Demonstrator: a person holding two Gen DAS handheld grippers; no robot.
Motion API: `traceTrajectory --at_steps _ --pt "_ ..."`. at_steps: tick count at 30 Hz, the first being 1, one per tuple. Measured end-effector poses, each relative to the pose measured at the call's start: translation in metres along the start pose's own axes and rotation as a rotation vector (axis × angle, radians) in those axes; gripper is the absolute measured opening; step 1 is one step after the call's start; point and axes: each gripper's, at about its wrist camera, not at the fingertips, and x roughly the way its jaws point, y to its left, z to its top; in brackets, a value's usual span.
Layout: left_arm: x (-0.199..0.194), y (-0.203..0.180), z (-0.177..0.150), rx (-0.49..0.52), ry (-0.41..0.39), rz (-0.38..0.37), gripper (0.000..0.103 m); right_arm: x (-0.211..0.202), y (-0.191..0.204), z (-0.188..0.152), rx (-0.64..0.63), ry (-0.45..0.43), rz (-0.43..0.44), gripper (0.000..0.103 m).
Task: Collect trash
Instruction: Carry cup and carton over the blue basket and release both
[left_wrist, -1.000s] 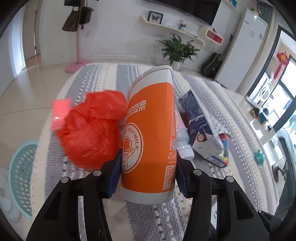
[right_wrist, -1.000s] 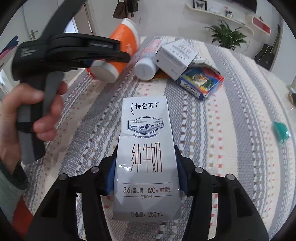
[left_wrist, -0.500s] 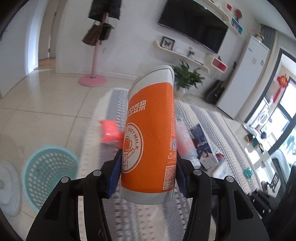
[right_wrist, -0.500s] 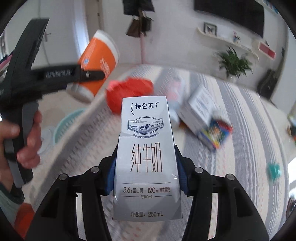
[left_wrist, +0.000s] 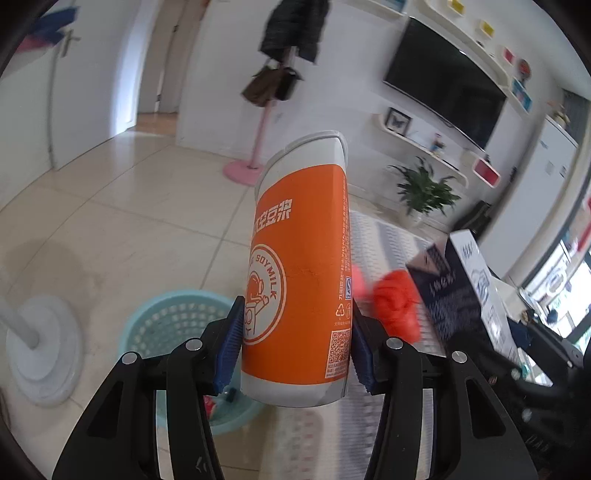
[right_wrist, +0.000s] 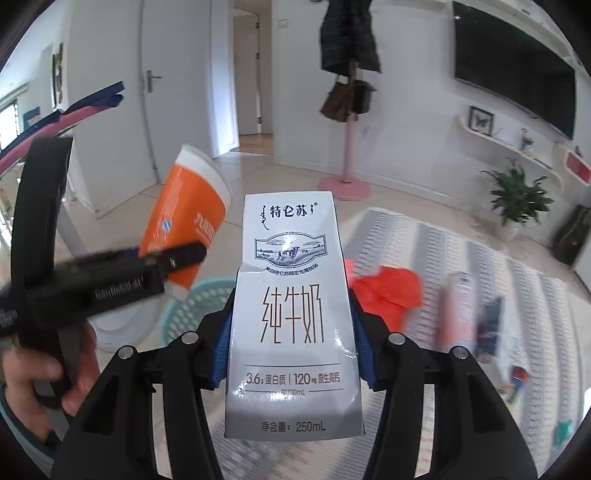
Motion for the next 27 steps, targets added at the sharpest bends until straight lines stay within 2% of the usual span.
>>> traceTrajectory --at_steps 7,15,20,27 --pt "0.011 0.059 -0.010 -0.083 0.034 0.050 0.049 0.064 0.043 0.019 0.036 0.089 0.078 0.051" --pt "0.053 0.117 -0.032 -0.211 0.119 0.079 0.049 0.139 0.057 0.018 0.117 0.225 0.119 0.051" --pt "0.082 0.130 -0.044 -0.236 0.174 0.095 0.049 0.161 0.061 0.009 0.108 0.257 0.107 0.051" --pt "0.102 0.140 -0.060 -0.256 0.216 0.110 0.050 0.182 0.057 0.004 0.115 0.287 0.092 0.051"
